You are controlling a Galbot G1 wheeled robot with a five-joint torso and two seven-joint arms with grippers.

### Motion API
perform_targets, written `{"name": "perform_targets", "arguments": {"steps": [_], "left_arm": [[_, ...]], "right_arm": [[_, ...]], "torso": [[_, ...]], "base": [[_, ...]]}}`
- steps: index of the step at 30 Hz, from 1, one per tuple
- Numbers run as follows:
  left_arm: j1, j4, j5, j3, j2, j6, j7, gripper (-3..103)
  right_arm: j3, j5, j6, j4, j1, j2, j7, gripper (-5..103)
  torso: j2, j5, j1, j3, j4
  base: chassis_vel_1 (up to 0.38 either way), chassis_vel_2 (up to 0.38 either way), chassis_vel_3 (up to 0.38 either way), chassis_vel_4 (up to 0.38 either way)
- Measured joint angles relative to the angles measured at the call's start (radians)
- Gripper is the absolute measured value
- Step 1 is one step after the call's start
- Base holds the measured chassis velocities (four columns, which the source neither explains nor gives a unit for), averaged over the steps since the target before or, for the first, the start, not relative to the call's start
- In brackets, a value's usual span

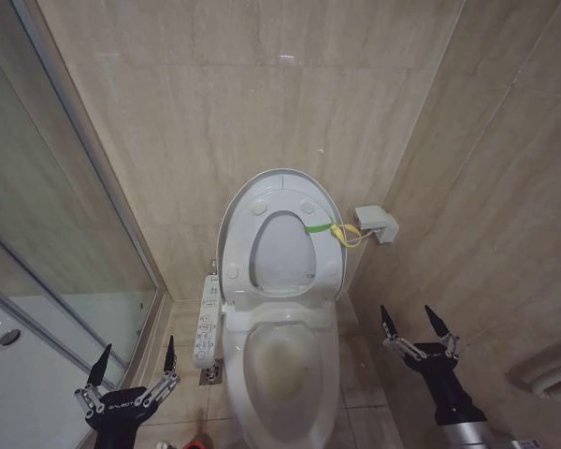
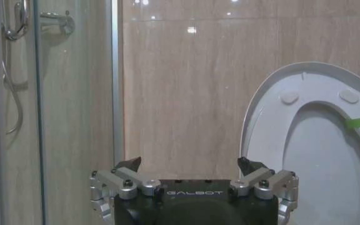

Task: Open the toilet lid, clean the toilet bowl with a toilet brush, close the toilet lid, and flush.

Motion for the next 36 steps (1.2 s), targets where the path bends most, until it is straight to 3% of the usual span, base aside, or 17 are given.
{"name": "perform_targets", "arguments": {"steps": [9,14,24,36], "left_arm": [[0.026,-0.008,0.029,0.024,0.012,-0.004,-0.027,100],[0.048,-0.004,0.034,-0.004,0.048,-0.033,-0.041,100],[0.055,-0.006,-0.044,-0.096,0.073,-0.040,-0.017,100],[0.046,0.030,-0.067,-0.121,0.071,-0.063,0.010,100]], "right_arm": [[0.000,0.000,0.000,0.000,0.000,0.000,0.000,100],[0.000,0.000,0.000,0.000,0.000,0.000,0.000,100],[0.000,0.000,0.000,0.000,0.000,0.000,0.000,100],[0.000,0.000,0.000,0.000,0.000,0.000,0.000,100]], "torso": [[0.000,0.0000,0.000,0.000,0.0000],[0.000,-0.0001,0.000,0.000,-0.0001],[0.000,-0.0002,0.000,0.000,0.0000],[0.000,-0.0002,0.000,0.000,0.0000]], "base": [[0.000,0.000,0.000,0.000],[0.000,0.000,0.000,0.000],[0.000,0.000,0.000,0.000],[0.000,0.000,0.000,0.000]]}}
